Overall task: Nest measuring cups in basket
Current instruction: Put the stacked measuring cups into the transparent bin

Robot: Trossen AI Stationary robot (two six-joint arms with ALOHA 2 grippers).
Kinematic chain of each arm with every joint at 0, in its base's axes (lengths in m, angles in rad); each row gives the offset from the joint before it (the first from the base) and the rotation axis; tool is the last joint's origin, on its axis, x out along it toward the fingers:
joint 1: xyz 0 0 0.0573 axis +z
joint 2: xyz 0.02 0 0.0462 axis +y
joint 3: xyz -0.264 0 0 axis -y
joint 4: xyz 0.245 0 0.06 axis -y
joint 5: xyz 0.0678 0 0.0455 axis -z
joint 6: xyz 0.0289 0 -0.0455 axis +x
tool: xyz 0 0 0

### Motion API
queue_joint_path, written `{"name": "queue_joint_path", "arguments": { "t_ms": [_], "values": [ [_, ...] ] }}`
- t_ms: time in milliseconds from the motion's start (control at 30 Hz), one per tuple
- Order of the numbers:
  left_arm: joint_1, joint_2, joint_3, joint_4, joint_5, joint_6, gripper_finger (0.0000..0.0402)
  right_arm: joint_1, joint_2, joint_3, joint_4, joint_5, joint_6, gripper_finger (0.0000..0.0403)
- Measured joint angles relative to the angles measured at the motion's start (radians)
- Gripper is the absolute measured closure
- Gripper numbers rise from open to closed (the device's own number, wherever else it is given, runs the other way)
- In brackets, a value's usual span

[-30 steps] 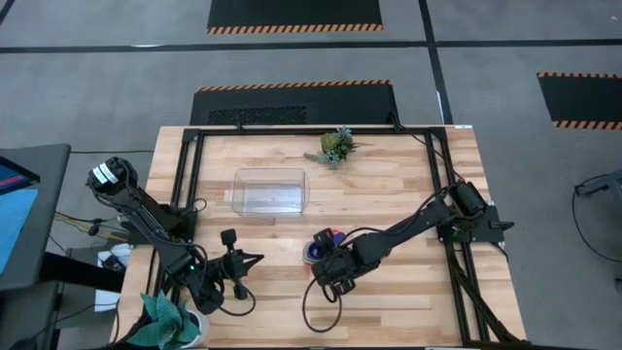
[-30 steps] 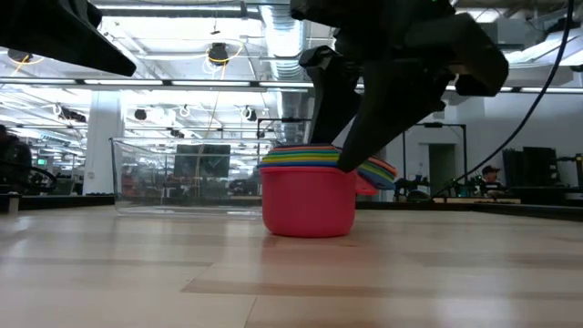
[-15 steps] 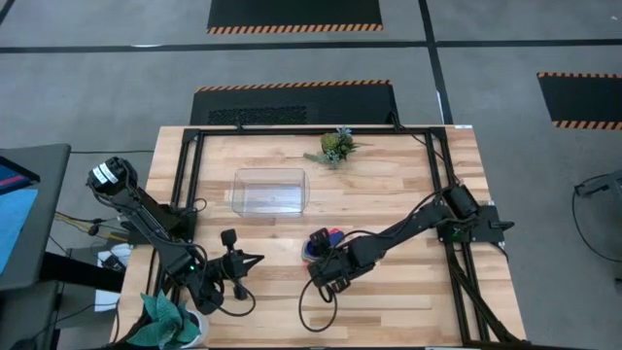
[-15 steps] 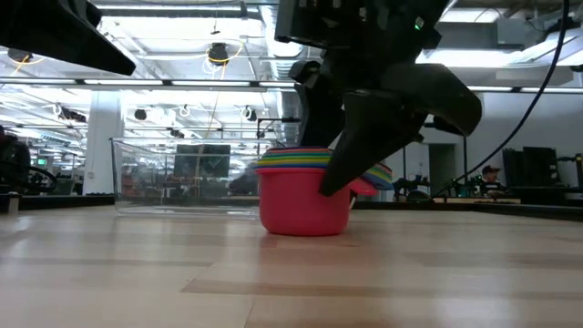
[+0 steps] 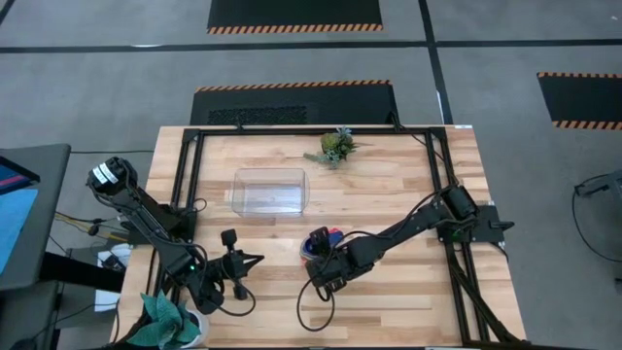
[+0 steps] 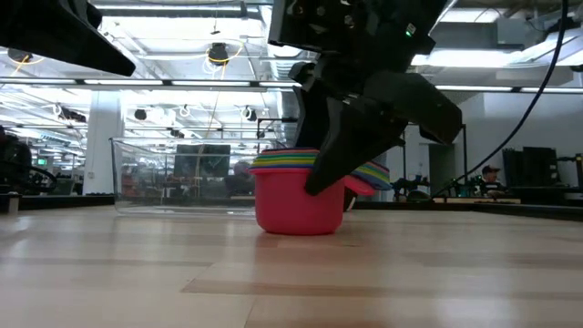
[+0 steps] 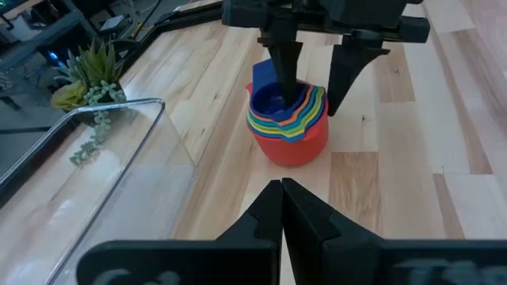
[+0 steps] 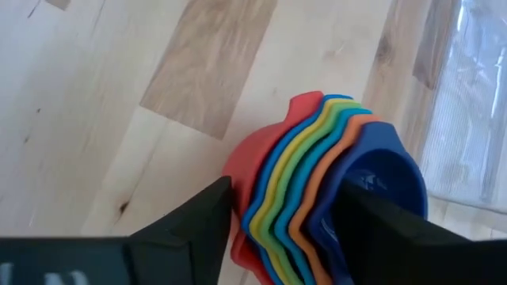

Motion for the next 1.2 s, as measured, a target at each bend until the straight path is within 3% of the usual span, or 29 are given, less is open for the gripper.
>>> {"name": "queue_joint_path", "arguments": {
  "t_ms": [467, 1200],
  "values": [
    [0.0, 0.0, 0.0, 0.0, 0.008, -0.004, 0.0402, 0.0, 0.0, 0.0, -0.001, -0.001, 0.0, 0.0268],
    [0.0, 0.0, 0.0, 0.0, 0.007, -0.004, 0.0401, 0.0, 0.002, -0.002, -0.002, 0.044, 0.029, 0.0277]
  ]
}}
